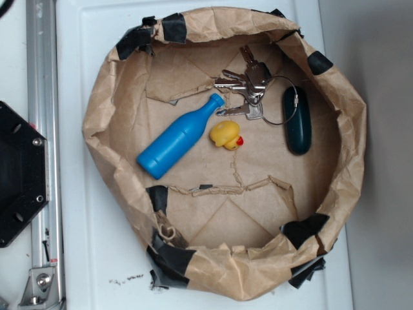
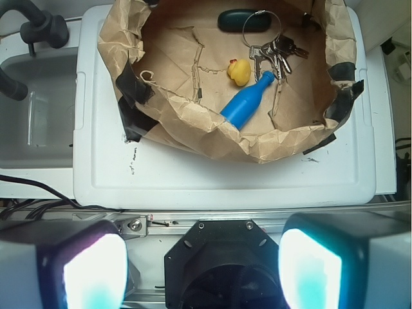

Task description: Grab the yellow duck.

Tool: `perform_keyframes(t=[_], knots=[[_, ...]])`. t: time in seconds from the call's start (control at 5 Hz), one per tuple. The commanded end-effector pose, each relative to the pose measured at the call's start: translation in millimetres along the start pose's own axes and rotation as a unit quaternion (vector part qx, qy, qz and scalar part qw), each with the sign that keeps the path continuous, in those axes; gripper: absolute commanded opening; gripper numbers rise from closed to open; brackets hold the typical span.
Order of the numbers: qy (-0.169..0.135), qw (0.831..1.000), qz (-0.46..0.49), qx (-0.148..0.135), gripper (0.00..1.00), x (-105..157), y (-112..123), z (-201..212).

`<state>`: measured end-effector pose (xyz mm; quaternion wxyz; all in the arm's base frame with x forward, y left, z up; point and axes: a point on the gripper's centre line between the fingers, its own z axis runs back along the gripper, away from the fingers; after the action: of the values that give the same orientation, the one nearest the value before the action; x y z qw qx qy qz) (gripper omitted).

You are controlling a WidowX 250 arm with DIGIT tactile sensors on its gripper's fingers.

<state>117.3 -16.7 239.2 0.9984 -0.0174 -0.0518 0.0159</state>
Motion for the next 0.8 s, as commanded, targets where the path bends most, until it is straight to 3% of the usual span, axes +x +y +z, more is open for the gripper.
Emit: perform_keyframes(t=[0.0,0.2,0.4,0.6], knots=[[0.000,1.000,0.000,0.000,1.00,0.0,0.0,0.0],[-0.103,0.987,-0.101,0.069,1.00,36.7,23.6,-18.7],[-0.136,0.973,-0.132,0.131,1.00,75.8,44.4,-44.7],[-0.105,0.980,-0.140,0.093,1.00,96.9,56.7,-82.4]])
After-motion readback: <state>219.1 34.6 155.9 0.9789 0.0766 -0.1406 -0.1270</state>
